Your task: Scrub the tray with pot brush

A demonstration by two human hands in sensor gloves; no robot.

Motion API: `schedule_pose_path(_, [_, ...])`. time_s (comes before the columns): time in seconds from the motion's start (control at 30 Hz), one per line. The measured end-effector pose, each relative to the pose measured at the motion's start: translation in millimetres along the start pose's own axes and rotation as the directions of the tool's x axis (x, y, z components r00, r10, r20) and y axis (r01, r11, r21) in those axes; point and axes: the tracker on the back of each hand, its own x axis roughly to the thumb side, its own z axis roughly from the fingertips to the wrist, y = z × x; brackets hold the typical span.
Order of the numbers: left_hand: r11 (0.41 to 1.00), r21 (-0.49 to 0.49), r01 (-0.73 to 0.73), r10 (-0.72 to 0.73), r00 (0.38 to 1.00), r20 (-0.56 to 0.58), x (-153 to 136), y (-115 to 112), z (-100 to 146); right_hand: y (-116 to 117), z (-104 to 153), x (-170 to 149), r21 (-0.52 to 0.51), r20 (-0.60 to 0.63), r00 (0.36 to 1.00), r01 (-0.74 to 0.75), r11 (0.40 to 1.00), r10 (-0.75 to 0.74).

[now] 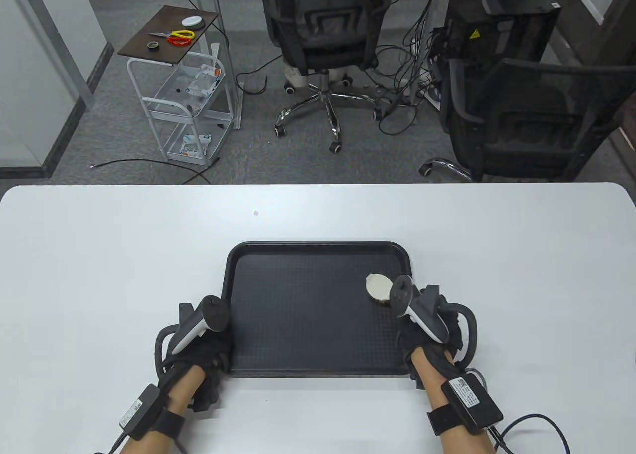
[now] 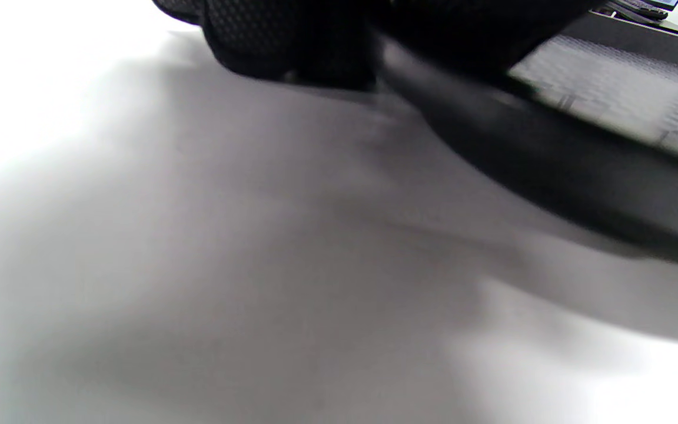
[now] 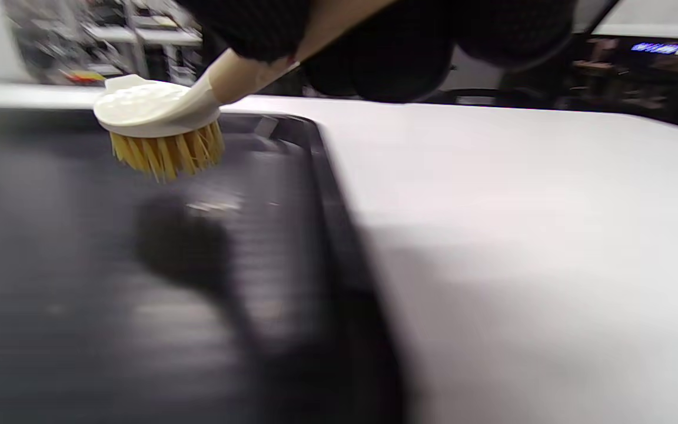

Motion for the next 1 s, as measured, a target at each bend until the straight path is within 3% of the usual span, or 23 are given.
schedule_pose_path(0.3, [1.000,0.000,-0.001,0.001,1.000,0.001,0,0,0,21,28,124,0.026,0.288,0.954,0.076,0.997,-0.081])
schedule_pose_path(0.53, [1.000,0.002,-0.001,0.001,1.000,0.001,0,0,0,46,41,167,0.079,0.376,0.923,0.053,0.996,-0.079])
schedule_pose_path(0.67, [1.000,0.001,-0.003,0.003,1.000,0.002,0,0,0,48,43,154,0.078,0.369,0.926,0.051,0.996,-0.076])
schedule_pose_path(0.77, [1.000,0.002,-0.002,0.002,1.000,0.001,0,0,0,49,38,125,0.092,0.326,0.941,0.062,0.994,-0.089])
schedule_pose_path(1.0, [1.000,0.001,-0.003,0.003,1.000,0.001,0,0,0,37,26,27,0.127,0.136,0.987,0.073,0.989,-0.091])
